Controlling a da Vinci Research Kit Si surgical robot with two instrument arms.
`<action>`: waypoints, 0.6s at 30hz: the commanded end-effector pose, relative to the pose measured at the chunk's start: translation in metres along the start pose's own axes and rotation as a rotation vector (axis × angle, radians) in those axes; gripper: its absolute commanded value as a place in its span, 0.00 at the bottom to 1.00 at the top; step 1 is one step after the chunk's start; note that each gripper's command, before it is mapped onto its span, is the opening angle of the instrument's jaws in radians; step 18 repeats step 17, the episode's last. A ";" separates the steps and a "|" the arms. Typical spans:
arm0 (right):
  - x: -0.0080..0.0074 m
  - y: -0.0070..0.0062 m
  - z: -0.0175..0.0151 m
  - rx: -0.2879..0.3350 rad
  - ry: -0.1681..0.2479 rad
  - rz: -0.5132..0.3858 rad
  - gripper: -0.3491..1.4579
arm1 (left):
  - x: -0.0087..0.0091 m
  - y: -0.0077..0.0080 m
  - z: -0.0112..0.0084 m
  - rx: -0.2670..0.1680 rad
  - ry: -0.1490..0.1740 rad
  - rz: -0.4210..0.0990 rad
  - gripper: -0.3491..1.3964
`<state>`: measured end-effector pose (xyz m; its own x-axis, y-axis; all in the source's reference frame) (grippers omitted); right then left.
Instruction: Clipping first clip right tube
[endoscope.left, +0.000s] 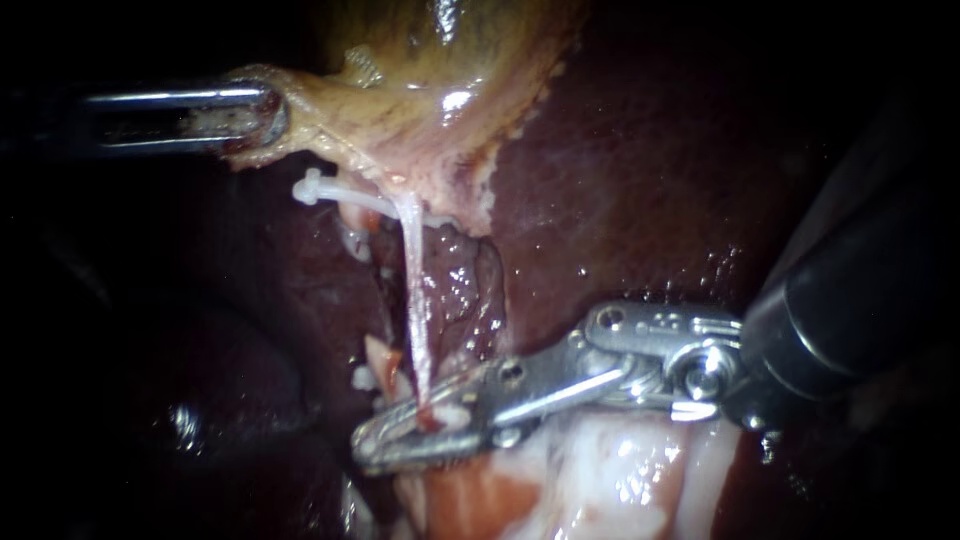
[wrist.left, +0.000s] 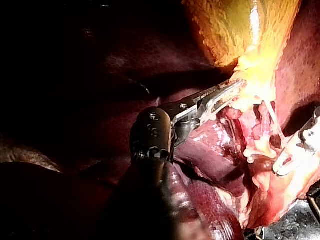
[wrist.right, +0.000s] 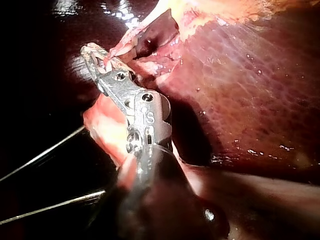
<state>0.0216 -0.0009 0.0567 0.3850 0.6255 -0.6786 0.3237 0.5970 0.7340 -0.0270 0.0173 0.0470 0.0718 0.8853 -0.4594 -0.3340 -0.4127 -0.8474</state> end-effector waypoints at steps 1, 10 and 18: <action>0.0000 0.0000 0.0000 0.004 0.001 -0.002 0.00 | 0.0000 0.0000 0.0000 0.000 0.000 0.000 0.00; 0.0001 0.0000 0.0001 0.008 0.000 -0.003 0.00 | 0.0000 0.0000 -0.0001 0.000 0.000 0.000 0.00; 0.0001 0.0000 0.0001 0.009 -0.001 0.003 0.00 | 0.0000 -0.0001 -0.0001 0.000 0.000 0.000 0.00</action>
